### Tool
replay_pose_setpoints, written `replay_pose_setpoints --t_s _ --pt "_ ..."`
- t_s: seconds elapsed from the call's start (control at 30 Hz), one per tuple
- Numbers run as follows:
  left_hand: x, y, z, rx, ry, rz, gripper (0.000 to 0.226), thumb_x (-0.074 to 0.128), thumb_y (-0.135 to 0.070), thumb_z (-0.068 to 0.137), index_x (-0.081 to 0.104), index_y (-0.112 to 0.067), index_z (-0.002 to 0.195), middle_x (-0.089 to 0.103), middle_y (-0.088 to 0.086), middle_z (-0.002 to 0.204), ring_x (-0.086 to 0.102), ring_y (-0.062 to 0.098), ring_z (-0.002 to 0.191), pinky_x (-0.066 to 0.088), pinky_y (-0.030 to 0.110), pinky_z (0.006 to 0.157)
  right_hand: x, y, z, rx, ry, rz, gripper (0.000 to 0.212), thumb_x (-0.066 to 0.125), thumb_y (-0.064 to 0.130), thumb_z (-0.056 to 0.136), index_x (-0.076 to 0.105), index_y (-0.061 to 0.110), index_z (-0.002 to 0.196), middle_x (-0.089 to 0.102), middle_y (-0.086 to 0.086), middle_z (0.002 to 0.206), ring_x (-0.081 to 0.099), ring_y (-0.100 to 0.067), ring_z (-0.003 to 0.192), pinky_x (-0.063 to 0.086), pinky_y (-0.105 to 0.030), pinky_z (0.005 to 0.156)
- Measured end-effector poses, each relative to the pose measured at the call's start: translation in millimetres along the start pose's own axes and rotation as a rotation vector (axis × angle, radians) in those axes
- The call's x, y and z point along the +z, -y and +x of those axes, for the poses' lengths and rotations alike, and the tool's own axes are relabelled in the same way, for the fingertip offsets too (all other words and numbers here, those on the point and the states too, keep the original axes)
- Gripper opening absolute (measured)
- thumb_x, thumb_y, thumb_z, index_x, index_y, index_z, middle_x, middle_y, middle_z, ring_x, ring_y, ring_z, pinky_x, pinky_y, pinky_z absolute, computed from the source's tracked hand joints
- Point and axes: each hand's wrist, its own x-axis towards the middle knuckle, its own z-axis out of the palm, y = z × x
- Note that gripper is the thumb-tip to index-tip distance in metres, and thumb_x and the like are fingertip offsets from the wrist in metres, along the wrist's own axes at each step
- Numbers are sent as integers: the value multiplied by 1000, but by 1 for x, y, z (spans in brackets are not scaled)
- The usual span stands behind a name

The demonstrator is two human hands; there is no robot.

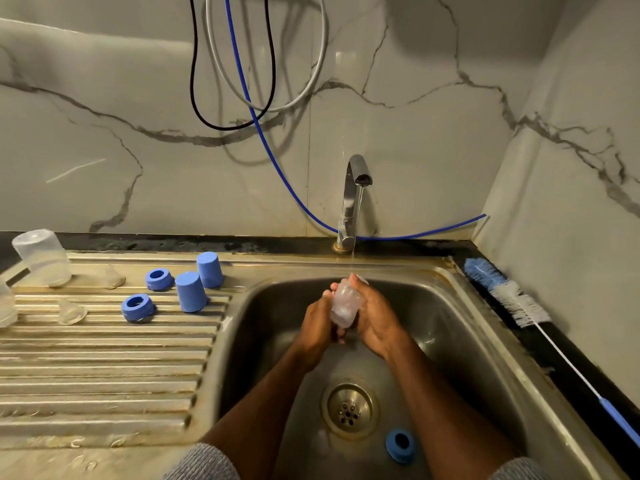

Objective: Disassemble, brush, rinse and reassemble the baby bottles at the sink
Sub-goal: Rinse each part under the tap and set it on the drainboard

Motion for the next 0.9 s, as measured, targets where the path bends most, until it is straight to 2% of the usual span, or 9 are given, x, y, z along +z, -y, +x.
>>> replay_pose_setpoints --t_s 0.1,0.2,0.27,0.37,0.5,0.6,0.7,0.77,0.9 --pt "-9 -6 3 -238 41 -284 62 23 -49 107 60 0 117 56 16 71 45 15 49 39 25 46 -1 -2 -2 -38 157 103 48 63 38 91 61 7 129 69 -17 124 66 -33 116 45 -55 108" --pt "-16 -9 2 -288 114 -371 69 21 -58 105 54 -1 128 59 18 77 54 17 52 48 26 46 3 -2 -1 -72 139 -24 48 61 40 92 61 12 130 69 -15 124 66 -32 116 47 -53 107" --pt "-17 -4 8 -254 40 -386 68 27 -58 104 53 -3 133 70 25 93 72 31 72 61 37 62 4 -1 -1 -82 61 -216 42 61 45 91 63 21 126 69 -13 122 66 -32 113 51 -52 102" --pt "-19 6 13 -188 4 -292 65 42 -60 98 54 -9 136 64 30 125 59 52 119 51 58 102 -2 4 -5 -52 82 -405 38 66 33 93 55 29 129 62 -9 124 61 -31 115 54 -53 97" --pt "-17 13 8 -127 -93 59 39 38 -40 108 53 -10 129 66 20 116 68 28 88 55 34 66 -10 0 6 -149 -102 -678 60 79 19 84 51 28 136 62 -3 124 62 -28 113 59 -49 89" --pt "-16 14 11 -129 -223 299 27 40 -36 107 55 -16 117 63 8 105 63 22 87 49 34 64 -10 -6 13 -308 -272 -794 60 84 12 77 57 23 128 64 -2 122 62 -24 114 58 -44 91" --pt "-22 15 16 -114 -271 351 19 44 -28 106 58 -16 109 63 10 101 59 21 82 45 30 56 -12 -10 12 -210 -133 -1060 61 87 9 71 62 21 125 67 -2 117 63 -22 109 55 -34 86" --pt "-23 16 17 -113 -300 392 16 45 -25 105 59 -18 109 62 9 101 57 19 80 44 27 54 -14 -12 13 -245 -187 -1184 62 89 12 69 65 25 124 69 0 117 65 -21 109 56 -36 90" --pt "-22 21 19 -121 -276 408 14 47 -21 104 60 -17 108 61 8 96 54 16 76 42 25 51 -15 -15 13 -199 -168 -1194 63 85 13 74 61 26 131 66 -2 122 62 -21 112 53 -31 85"
